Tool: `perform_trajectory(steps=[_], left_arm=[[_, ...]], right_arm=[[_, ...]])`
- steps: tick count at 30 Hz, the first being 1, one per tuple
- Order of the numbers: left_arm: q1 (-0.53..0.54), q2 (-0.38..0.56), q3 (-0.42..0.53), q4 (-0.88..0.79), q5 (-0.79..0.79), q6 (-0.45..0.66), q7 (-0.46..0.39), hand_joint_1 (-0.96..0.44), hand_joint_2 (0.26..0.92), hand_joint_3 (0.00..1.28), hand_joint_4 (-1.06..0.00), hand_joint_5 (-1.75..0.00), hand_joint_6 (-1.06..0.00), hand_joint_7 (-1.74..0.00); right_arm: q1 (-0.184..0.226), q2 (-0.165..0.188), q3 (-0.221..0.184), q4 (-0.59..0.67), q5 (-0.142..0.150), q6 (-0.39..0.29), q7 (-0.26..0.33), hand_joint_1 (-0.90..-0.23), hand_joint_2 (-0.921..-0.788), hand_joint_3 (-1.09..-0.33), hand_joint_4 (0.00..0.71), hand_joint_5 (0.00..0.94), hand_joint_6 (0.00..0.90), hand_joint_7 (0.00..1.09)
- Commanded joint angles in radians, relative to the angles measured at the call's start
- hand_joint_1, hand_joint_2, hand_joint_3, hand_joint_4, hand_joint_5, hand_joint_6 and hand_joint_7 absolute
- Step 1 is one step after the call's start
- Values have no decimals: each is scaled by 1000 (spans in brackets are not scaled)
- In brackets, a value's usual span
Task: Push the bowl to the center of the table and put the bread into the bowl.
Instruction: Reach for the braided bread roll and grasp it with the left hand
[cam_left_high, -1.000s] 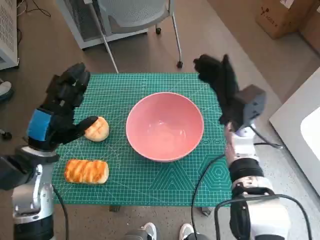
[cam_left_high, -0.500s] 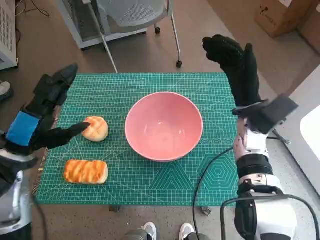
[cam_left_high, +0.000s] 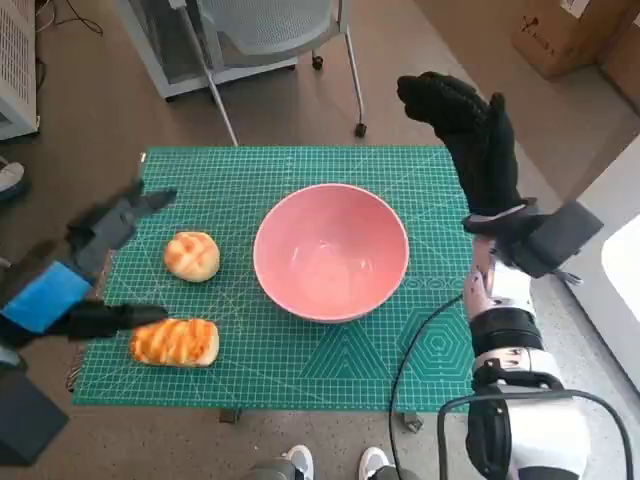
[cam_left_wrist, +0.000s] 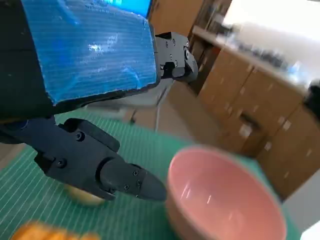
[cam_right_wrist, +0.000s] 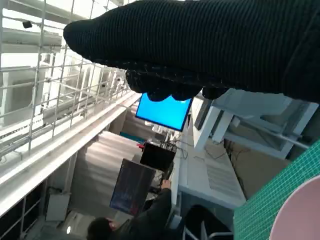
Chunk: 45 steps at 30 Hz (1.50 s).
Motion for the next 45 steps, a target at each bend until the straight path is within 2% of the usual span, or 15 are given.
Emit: perform_trajectory(steps=[1,7,13,25,31,37,40,44,45], left_arm=[[58,-2,-7,-20,41,-21,-6,-320,734,15,-114,-9,-61,-440],[124,-11,-50,-27,98,-7,-5,-288,731,5,-151,-7,-143,-332],[156,-5,-103,-6,155,22,-12,-246,733,1,-168,-1,-254,-126],[129,23,-213,53,275,115,-55,-255,720,0,-163,0,-280,-34],[96,23,-277,119,345,118,-42,-257,721,1,-158,0,-280,-20],[57,4,-347,214,430,92,17,-266,725,3,-166,-4,-284,-14],[37,-13,-384,274,480,68,79,-246,730,4,-192,-12,-299,-16],[11,-36,-414,346,512,47,144,-156,754,9,-274,-21,-348,-20],[5,-41,-418,361,516,44,155,-104,770,11,-330,-23,-377,-21]], right_arm=[[2,12,1,9,9,24,7,-642,-921,-636,203,6,376,34],[1,16,5,11,1,34,-2,-621,-921,-633,204,5,379,31],[0,16,11,10,-8,36,-10,-615,-921,-637,206,4,379,27],[-3,6,19,14,-11,45,-8,-609,-921,-639,210,5,369,17],[-4,6,20,7,-9,48,-7,-614,-921,-639,214,5,369,16],[-1,2,20,6,-7,46,0,-621,-921,-636,215,5,370,15],[0,-2,19,7,-6,45,5,-625,-921,-635,212,3,371,14],[1,-4,18,5,-3,44,9,-627,-921,-635,209,1,371,14],[1,-4,18,4,-2,44,9,-628,-921,-634,209,1,370,13]])
